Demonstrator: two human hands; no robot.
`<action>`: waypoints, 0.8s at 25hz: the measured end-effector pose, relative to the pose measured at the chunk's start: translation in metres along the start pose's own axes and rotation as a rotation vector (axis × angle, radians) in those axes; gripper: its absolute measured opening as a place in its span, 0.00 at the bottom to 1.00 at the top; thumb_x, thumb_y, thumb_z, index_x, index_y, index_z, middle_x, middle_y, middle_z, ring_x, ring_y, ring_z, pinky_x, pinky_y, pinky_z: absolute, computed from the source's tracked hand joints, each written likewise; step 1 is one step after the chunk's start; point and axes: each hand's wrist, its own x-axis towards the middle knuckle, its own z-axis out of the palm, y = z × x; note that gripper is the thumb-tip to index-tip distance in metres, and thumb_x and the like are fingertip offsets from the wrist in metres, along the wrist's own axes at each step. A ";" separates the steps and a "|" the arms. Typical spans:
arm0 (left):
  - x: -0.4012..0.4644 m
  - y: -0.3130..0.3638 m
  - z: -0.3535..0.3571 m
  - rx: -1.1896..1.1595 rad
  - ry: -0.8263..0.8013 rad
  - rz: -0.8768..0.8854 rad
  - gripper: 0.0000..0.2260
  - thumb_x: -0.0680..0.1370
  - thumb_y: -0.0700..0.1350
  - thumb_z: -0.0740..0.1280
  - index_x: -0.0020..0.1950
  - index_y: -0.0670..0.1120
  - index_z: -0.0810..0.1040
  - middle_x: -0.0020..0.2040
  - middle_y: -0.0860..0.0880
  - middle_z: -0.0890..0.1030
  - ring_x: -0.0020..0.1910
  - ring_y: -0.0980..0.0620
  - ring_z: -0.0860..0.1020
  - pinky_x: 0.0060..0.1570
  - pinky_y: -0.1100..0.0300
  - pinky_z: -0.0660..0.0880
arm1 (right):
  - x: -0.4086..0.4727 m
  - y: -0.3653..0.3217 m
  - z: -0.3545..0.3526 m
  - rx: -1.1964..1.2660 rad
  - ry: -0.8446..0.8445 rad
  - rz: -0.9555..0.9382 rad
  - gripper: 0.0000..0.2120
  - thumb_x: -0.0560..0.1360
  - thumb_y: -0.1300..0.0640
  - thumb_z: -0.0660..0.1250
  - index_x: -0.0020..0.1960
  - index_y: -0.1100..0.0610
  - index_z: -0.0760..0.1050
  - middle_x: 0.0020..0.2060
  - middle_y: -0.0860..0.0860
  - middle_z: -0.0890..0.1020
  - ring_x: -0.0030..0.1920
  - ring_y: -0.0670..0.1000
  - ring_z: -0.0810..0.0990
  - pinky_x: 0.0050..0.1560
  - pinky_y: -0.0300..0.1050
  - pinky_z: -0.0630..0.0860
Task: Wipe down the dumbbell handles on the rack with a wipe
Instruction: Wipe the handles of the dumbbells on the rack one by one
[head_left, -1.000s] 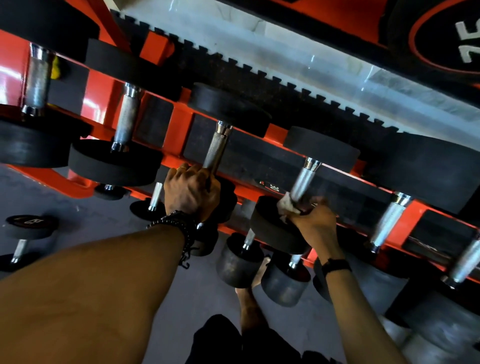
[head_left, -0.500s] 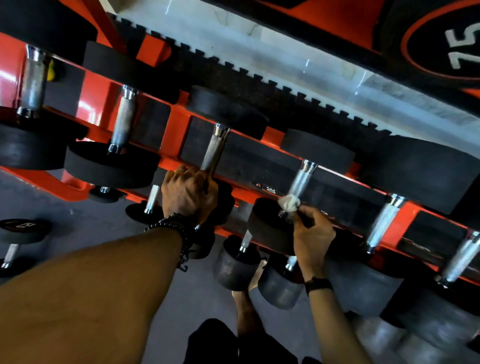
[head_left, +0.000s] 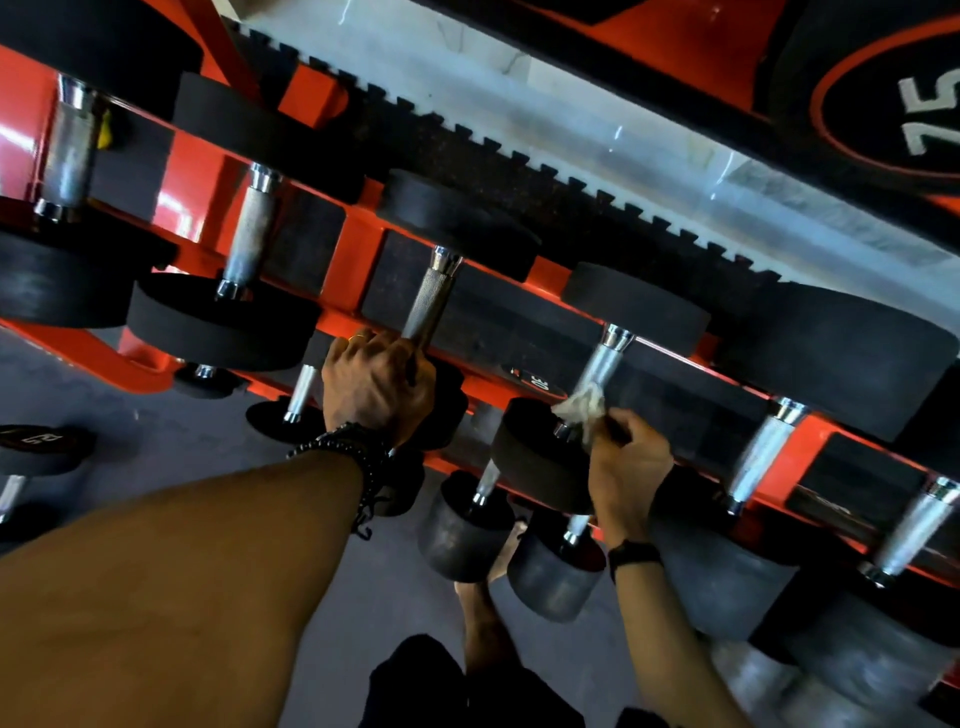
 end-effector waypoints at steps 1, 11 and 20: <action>0.001 0.001 0.000 0.004 0.002 0.003 0.14 0.72 0.50 0.59 0.31 0.44 0.75 0.32 0.45 0.78 0.35 0.39 0.76 0.41 0.49 0.74 | 0.020 0.000 0.006 0.022 0.052 -0.002 0.07 0.71 0.67 0.71 0.48 0.63 0.84 0.41 0.48 0.82 0.40 0.47 0.80 0.44 0.31 0.76; 0.001 0.000 0.003 0.035 -0.013 0.017 0.14 0.73 0.50 0.59 0.32 0.44 0.76 0.33 0.44 0.79 0.37 0.40 0.77 0.42 0.50 0.73 | 0.053 0.012 0.016 0.198 -0.112 0.172 0.10 0.64 0.68 0.61 0.34 0.57 0.79 0.29 0.48 0.77 0.33 0.44 0.72 0.34 0.44 0.71; 0.000 0.002 0.000 0.030 0.013 0.045 0.16 0.72 0.50 0.58 0.33 0.42 0.78 0.32 0.42 0.78 0.35 0.39 0.77 0.40 0.49 0.75 | 0.068 0.011 0.007 0.478 -0.486 0.419 0.14 0.63 0.68 0.61 0.45 0.68 0.79 0.46 0.64 0.84 0.46 0.63 0.83 0.44 0.49 0.76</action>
